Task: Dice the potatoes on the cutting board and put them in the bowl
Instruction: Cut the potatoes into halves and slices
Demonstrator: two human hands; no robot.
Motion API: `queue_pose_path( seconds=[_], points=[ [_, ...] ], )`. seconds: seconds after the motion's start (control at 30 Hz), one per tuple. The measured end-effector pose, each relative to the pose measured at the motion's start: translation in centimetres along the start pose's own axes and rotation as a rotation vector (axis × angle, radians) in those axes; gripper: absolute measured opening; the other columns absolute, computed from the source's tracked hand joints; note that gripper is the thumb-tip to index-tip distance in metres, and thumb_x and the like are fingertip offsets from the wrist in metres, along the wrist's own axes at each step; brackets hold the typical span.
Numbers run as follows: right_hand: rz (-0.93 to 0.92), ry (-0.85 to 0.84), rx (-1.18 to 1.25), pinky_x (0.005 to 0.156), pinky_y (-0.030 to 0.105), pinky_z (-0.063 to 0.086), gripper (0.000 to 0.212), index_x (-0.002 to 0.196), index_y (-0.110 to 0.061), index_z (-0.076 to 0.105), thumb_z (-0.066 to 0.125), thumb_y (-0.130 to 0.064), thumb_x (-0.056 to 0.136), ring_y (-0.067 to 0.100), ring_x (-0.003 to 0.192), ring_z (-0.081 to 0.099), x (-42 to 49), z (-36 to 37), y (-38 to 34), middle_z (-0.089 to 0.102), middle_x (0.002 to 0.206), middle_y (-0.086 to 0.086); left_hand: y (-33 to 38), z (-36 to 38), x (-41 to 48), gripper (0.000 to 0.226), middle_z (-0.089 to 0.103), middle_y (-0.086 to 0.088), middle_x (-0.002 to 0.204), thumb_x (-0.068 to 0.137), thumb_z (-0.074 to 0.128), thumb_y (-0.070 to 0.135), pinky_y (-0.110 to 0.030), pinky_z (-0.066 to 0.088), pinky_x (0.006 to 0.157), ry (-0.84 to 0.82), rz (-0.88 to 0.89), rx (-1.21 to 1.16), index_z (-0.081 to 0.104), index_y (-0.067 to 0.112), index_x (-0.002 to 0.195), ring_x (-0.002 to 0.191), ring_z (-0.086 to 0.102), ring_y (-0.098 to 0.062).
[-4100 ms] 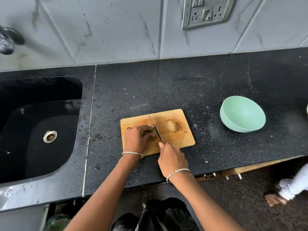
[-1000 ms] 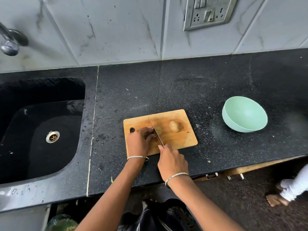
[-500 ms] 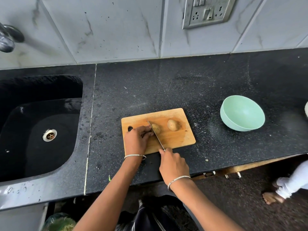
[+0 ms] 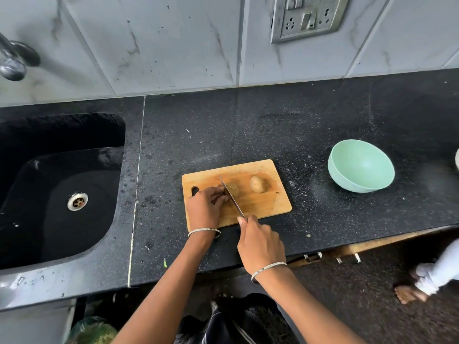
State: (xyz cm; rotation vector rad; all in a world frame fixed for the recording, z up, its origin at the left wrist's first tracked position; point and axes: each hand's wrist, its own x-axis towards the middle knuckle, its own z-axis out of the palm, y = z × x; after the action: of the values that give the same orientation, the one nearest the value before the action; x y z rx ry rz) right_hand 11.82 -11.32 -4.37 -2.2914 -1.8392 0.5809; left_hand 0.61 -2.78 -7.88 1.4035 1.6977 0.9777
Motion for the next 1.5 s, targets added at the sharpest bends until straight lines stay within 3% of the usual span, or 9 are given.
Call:
queue_pose_path(
  seconds=[0.13, 0.27, 0.33, 0.63, 1.03, 1.27, 1.4, 1.5],
  points=[
    [-0.022, 0.014, -0.048, 0.061, 0.038, 0.036, 0.041, 0.108, -0.015, 0.047, 0.020, -0.045, 0.104, 0.038, 0.094, 0.064, 0.1, 0.3, 0.0, 0.066, 0.098, 0.011, 0.8, -0.1, -0.1, 0.021, 0.074, 0.000, 0.096, 0.078, 0.076, 0.009, -0.007, 0.043, 0.085, 0.019, 0.006, 0.105, 0.075, 0.010, 0.099, 0.089, 0.068, -0.006],
    [-0.038, 0.000, -0.058, 0.060, 0.037, 0.037, 0.040, 0.111, -0.014, 0.047, 0.021, -0.043, 0.104, 0.037, 0.094, 0.065, 0.3, 0.2, 0.0, 0.066, 0.099, 0.010, 0.8, 0.0, 0.0, 0.019, 0.075, -0.002, 0.099, 0.081, 0.072, 0.011, -0.029, 0.050, 0.091, 0.020, 0.037, 0.209, 0.075, 0.013, 0.100, 0.095, 0.068, -0.017],
    [-0.038, -0.003, -0.056, 0.061, 0.037, 0.038, 0.039, 0.111, -0.014, 0.048, 0.022, -0.043, 0.104, 0.037, 0.095, 0.065, 0.4, 0.2, 0.0, 0.066, 0.100, 0.011, 0.8, 0.1, 0.1, 0.019, 0.075, -0.004, 0.098, 0.082, 0.071, 0.010, -0.033, 0.051, 0.090, 0.014, 0.036, 0.216, 0.075, 0.013, 0.100, 0.094, 0.069, -0.019],
    [-0.034, -0.040, -0.030, 0.061, 0.035, 0.037, 0.039, 0.110, -0.013, 0.050, 0.025, -0.042, 0.105, 0.036, 0.097, 0.065, 1.4, 0.4, -0.5, 0.066, 0.104, 0.011, 0.8, -0.3, 0.1, 0.020, 0.074, -0.005, 0.103, 0.081, 0.070, 0.007, -0.024, 0.046, 0.087, -0.003, 0.035, 0.219, 0.075, 0.011, 0.100, 0.098, 0.068, -0.017],
    [-0.042, -0.051, -0.097, 0.062, 0.037, 0.042, 0.039, 0.114, -0.011, 0.050, 0.025, -0.041, 0.105, 0.036, 0.100, 0.066, 2.0, 1.2, -0.4, 0.066, 0.107, 0.012, 0.0, -0.2, 0.4, 0.019, 0.074, 0.001, 0.103, 0.079, 0.074, 0.011, -0.027, 0.052, 0.089, 0.003, 0.010, 0.145, 0.077, 0.015, 0.097, 0.090, 0.070, -0.012],
    [-0.038, -0.098, 0.066, 0.068, 0.039, 0.038, 0.047, 0.104, -0.014, 0.056, 0.022, -0.047, 0.103, 0.040, 0.097, 0.061, 1.3, -1.4, 1.2, 0.064, 0.101, 0.014, 0.3, -0.5, 0.5, 0.018, 0.075, 0.002, 0.096, 0.075, 0.078, 0.009, -0.011, 0.048, 0.083, -0.026, 0.013, 0.086, 0.077, 0.013, 0.092, 0.086, 0.069, -0.005],
    [-0.035, -0.088, 0.197, 0.067, 0.038, 0.035, 0.047, 0.089, -0.017, 0.052, 0.020, -0.048, 0.103, 0.040, 0.092, 0.059, 2.3, -1.9, 1.2, 0.063, 0.094, 0.014, 0.7, -1.4, 1.3, 0.018, 0.070, 0.014, 0.079, 0.073, 0.078, 0.003, -0.028, 0.056, 0.084, -0.078, 0.017, 0.087, 0.073, 0.019, 0.079, 0.075, 0.069, 0.000],
    [-0.015, -0.046, 0.236, 0.069, 0.038, 0.034, 0.049, 0.094, -0.013, 0.056, 0.020, -0.046, 0.103, 0.040, 0.094, 0.058, 3.3, -1.7, 1.7, 0.065, 0.096, 0.016, 1.6, -2.1, 2.7, 0.029, 0.070, 0.011, 0.087, 0.072, 0.073, -0.003, -0.029, 0.056, 0.080, -0.148, 0.138, 0.231, 0.069, 0.021, 0.088, 0.077, 0.069, -0.003]
  ],
)
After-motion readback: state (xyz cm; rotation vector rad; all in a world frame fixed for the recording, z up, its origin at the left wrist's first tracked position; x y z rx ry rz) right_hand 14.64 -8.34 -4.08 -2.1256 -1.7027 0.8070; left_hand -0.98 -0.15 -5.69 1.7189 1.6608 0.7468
